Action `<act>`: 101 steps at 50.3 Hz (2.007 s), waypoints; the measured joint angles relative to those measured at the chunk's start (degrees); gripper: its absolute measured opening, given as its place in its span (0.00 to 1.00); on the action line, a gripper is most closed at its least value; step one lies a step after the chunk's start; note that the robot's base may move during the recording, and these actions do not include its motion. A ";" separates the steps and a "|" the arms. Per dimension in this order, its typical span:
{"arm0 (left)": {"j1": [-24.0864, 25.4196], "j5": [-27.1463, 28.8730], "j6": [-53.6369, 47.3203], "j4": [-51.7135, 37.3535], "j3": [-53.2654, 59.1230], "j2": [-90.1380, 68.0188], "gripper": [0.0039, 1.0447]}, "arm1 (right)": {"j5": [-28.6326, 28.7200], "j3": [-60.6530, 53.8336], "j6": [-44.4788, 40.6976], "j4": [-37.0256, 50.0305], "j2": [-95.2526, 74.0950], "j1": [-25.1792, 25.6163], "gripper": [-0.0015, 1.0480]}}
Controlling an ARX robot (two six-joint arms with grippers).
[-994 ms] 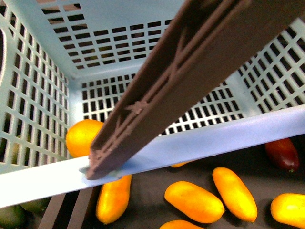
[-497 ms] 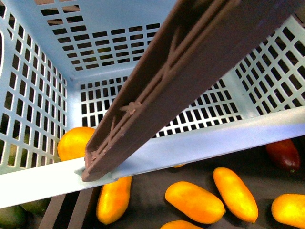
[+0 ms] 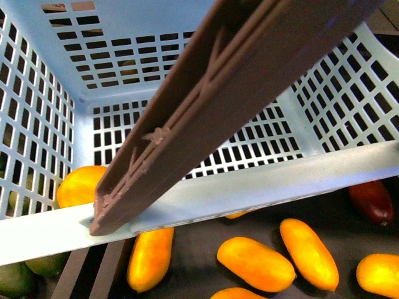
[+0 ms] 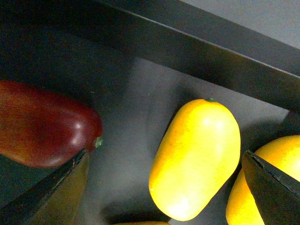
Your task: Pick lemon and mango into basket
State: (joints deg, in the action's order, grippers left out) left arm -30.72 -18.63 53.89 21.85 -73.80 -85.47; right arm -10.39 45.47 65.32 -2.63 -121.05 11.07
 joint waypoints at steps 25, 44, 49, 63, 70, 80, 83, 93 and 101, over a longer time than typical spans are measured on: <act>0.00 0.00 0.00 0.00 0.00 0.00 0.06 | 1.46 -4.57 4.57 3.61 -1.33 -2.27 0.92; 0.00 -0.09 0.00 0.00 0.00 0.00 0.06 | 2.54 -6.38 7.39 5.40 -3.02 -3.65 0.92; 0.00 -0.04 0.00 0.00 0.00 0.02 0.06 | 2.54 -6.49 7.56 5.68 -3.17 -3.87 0.92; 0.00 -0.04 0.00 0.00 0.00 0.00 0.06 | 2.71 -5.53 7.98 6.29 -5.99 -4.22 0.92; 0.00 -0.07 0.00 0.00 0.00 0.00 0.06 | 2.73 -3.61 8.00 6.29 -8.04 -4.22 0.92; 0.00 -0.02 0.00 0.00 0.00 0.00 0.06 | 2.67 -1.51 7.82 6.69 -11.23 -4.20 0.92; 0.00 -0.02 0.00 0.00 0.00 0.00 0.06 | 2.47 -0.28 7.15 6.93 -12.85 -4.07 0.92; 0.00 -0.04 0.00 0.00 0.00 0.00 0.06 | 2.25 2.89 5.81 7.23 -17.27 -4.22 0.92; 0.00 -0.04 0.00 0.00 0.00 0.02 0.06 | 1.95 3.69 5.51 7.10 -18.03 -4.81 0.80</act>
State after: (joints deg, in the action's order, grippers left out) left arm -30.72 -18.68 53.89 21.85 -73.80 -85.45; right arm -8.45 49.17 70.83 4.47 -139.09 6.26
